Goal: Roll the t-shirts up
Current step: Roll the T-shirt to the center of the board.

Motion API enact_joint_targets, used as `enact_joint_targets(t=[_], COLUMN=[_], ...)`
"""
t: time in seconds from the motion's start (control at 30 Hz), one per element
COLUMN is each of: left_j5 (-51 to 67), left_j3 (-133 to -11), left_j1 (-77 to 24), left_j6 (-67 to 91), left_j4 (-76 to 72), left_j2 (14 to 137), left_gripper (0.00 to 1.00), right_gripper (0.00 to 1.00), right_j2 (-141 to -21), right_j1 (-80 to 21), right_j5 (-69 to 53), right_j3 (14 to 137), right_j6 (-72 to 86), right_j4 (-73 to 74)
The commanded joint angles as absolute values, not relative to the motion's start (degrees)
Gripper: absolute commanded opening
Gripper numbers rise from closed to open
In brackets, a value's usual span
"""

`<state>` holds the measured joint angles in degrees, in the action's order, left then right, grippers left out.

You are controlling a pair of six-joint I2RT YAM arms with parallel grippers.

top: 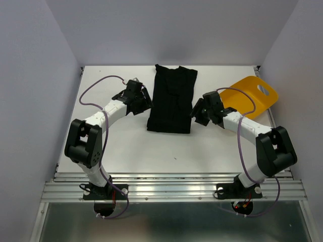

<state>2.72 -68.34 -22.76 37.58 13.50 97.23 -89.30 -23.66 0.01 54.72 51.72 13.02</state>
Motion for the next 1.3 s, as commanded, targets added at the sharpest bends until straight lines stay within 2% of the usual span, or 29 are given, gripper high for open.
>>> enact_joint_targets(t=[0.0, 0.13, 0.17, 0.2, 0.23, 0.27, 0.33, 0.63, 0.77, 0.8, 0.9, 1.17, 1.27], left_j5=[0.62, -1.23, -1.23, -0.8, -0.79, -0.53, -0.35, -1.49, -1.23, -1.06, 0.35, 4.12, 4.92], left_j3=[-70.23, -66.8, -66.1, -64.7, -64.08, -63.46, -61.97, -57.93, -52.83, -50.91, -48.26, -46.41, -46.49], left_j1=[-24.17, -26.1, -26.89, -27.07, -27.24, -27.42, -27.51, -27.6, -27.68, -27.6, -27.6, -27.69, -27.86], left_j6=[35.77, 36.82, 37.26, 38.05, 38.49, 38.84, 39.63, 38.14, 38.5, 38.84, 38.76, 37.18, 36.65], left_j4=[13.53, 13.62, 13.54, 13.45, 13.45, 13.27, 13.1, 15.55, 15.03, 14.51, 13.45, 11.17, 8.54], left_j2=[90.01, 86.67, 86.14, 85.44, 85.26, 84.99, 84.29, 77.62, 73.92, 73.05, 72.16, 74.7, 76.99], left_gripper=[0.69, 0.47, 0.36, 0.3, 0.26, 0.15, 0.07, 0.07, 0.17, 0.21, 0.23, 0.2, 0.12], right_gripper=[0.6, 0.6, 0.59, 0.58, 0.56, 0.5, 0.43, 0.4, 0.38, 0.34, 0.27, 0.18, 0.14], right_j2=[-83.77, -82.79, -82.62, -82.01, -82.0, -81.22, -80.16, -77.09, -75.59, -75.76, -76.99, -85.77, -89.2], right_j1=[-23.38, -28.2, -31.0, -32.33, -33.47, -35.66, -37.7, -39.73, -39.73, -39.73, -39.73, -39.73, -39.73], right_j5=[2.29, 4.91, 7.01, 7.64, 8.08, 8.26, 8.44, 7.12, 4.58, 3.87, 2.47, 4.48, 6.32], right_j3=[57.3, 59.32, 59.59, 59.42, 59.07, 58.71, 58.01, 53.27, 49.49, 48.7, 49.3, 54.13, 54.49], right_j6=[46.68, 41.32, 39.92, 39.29, 38.94, 38.41, 38.06, 40.42, 43.33, 43.77, 43.68, 43.68, 44.38], right_j4=[12.91, 16.34, 17.13, 17.31, 17.14, 16.53, 16.09, 20.04, 19.34, 18.47, 17.32, 17.49, 17.4])
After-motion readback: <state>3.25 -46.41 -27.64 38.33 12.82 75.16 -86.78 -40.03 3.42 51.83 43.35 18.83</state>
